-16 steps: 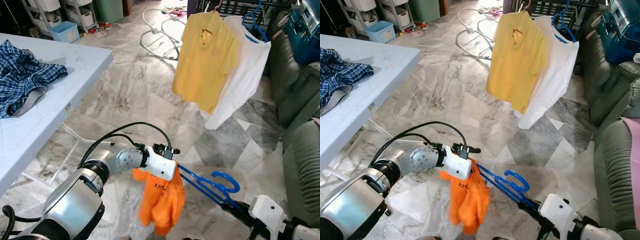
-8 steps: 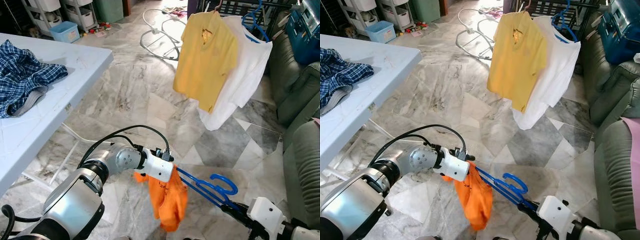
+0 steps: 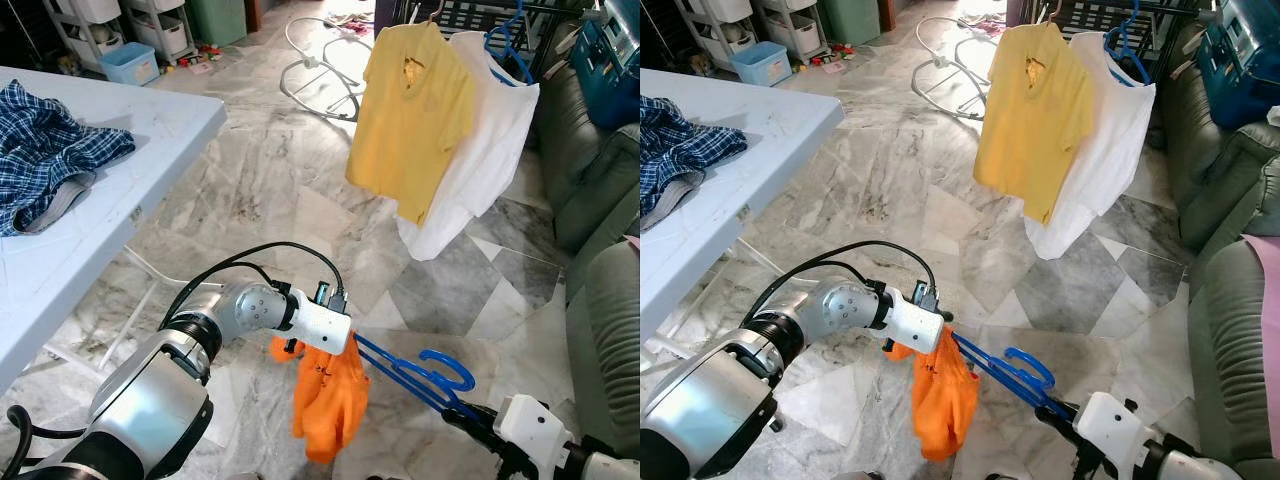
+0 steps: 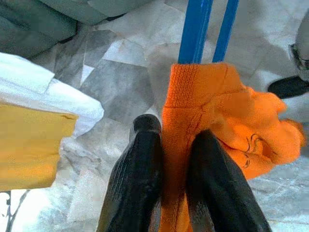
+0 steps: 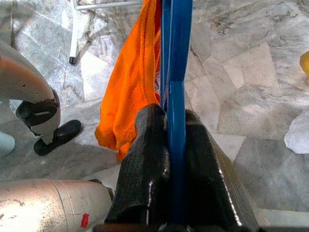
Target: Hang hanger
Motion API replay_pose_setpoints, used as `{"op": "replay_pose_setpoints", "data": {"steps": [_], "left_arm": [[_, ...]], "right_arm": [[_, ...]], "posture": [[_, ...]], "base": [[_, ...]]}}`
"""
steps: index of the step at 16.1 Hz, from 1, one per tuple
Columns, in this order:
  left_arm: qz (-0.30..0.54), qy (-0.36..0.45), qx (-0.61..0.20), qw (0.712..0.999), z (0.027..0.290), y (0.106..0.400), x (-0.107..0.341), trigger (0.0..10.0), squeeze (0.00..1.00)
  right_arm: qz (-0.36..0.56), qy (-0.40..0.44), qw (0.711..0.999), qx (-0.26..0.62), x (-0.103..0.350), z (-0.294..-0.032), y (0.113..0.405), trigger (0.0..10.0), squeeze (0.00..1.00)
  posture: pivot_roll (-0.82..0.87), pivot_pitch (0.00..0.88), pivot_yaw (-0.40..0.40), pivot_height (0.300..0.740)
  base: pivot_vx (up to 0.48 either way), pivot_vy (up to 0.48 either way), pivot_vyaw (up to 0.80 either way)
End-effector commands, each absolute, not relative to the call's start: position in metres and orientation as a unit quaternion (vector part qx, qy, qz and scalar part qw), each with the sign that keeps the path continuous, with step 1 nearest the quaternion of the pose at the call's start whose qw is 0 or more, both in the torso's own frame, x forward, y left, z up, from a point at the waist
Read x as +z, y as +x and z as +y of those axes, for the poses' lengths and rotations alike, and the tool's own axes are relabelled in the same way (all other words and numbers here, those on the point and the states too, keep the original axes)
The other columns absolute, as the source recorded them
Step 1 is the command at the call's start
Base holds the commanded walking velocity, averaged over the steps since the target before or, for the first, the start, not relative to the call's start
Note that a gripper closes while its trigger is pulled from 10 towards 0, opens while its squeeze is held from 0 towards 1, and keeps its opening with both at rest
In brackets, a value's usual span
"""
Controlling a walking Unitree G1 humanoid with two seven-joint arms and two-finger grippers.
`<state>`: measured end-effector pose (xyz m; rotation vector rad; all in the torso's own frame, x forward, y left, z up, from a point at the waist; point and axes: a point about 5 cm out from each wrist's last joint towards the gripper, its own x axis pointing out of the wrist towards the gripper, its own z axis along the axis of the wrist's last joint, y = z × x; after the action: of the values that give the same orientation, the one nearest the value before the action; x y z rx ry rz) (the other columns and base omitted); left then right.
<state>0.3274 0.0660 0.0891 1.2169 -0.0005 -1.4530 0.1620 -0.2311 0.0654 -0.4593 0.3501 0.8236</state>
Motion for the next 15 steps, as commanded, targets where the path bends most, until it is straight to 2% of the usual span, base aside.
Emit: {"op": "replay_pose_setpoints", "data": {"steps": [1, 4, 8, 9, 11, 15], "left_arm": [[-0.001, 0.522, -0.623, 0.583, 0.064, 0.33, 0.094, 0.0, 0.0], [0.005, 0.523, -0.629, 0.575, 0.065, 0.329, 0.092, 0.0, 0.0], [0.013, 0.512, -0.634, 0.579, 0.065, 0.327, 0.09, 0.0, 0.0], [0.018, 0.508, -0.635, 0.582, 0.066, 0.327, 0.089, 0.0, 0.0], [0.034, 0.499, -0.631, 0.593, 0.07, 0.327, 0.086, 0.0, 0.0], [0.06, 0.492, -0.615, 0.613, 0.082, 0.329, 0.082, 0.0, 0.0]], "right_arm": [[0.159, -0.227, 0.874, 0.4, 0.067, -0.229, 0.162, 10.0, 0.0], [0.159, -0.231, 0.874, 0.396, 0.067, -0.231, 0.162, 10.0, 0.0], [0.158, -0.235, 0.875, 0.392, 0.068, -0.234, 0.162, 10.0, 0.0], [0.164, -0.224, 0.874, 0.398, 0.069, -0.235, 0.162, 10.0, 1.0], [0.172, -0.223, 0.872, 0.401, 0.073, -0.24, 0.163, 10.0, 1.0], [0.195, -0.285, 0.858, 0.38, 0.088, -0.264, 0.173, 10.0, 1.0]], "posture": [[-0.03, 0.113, 0.022, 0.74], [-0.03, 0.115, 0.024, 0.74], [-0.04, 0.115, 0.02, 0.74], [-0.04, 0.115, 0.019, 0.74], [-0.03, 0.115, 0.018, 0.74], [-0.02, 0.113, 0.015, 0.74]], "base": [[0.0, 0.0, 0.0], [0.0, 0.0, 0.0], [0.0, 0.0, 0.0], [0.0, 0.0, 0.0], [0.0, 0.0, 0.0], [0.0, 0.0, 0.0]]}}
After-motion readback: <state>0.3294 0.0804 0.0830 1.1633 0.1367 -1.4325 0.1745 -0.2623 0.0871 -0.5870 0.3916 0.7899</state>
